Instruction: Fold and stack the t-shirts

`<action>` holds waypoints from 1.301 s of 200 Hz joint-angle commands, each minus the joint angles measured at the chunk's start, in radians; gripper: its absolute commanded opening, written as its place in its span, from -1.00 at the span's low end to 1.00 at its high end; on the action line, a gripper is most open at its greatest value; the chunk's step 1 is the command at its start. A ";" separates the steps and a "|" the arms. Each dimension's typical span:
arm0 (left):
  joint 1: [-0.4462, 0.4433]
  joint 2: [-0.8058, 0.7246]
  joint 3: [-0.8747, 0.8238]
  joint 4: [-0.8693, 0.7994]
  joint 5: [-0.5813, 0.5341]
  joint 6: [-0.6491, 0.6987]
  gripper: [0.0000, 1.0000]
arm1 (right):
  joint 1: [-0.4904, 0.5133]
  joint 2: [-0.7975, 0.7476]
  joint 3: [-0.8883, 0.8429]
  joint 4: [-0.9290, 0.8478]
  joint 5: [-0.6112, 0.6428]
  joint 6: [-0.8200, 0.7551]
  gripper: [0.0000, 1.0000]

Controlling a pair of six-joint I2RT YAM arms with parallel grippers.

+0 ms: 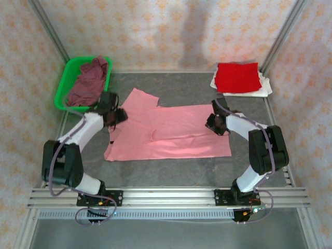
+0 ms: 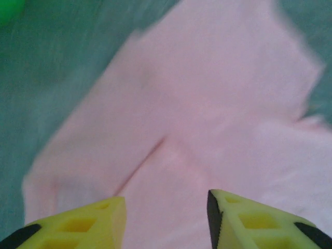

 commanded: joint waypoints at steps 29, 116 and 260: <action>-0.030 0.425 0.632 -0.201 -0.096 0.180 0.25 | -0.008 0.036 0.202 0.073 0.023 -0.157 -0.22; -0.013 1.052 1.421 -0.449 -0.182 0.173 0.44 | -0.028 0.013 0.170 0.111 -0.002 -0.259 0.09; 0.003 1.195 1.461 -0.392 -0.044 0.157 -0.27 | -0.031 -0.053 0.096 0.131 0.018 -0.271 0.18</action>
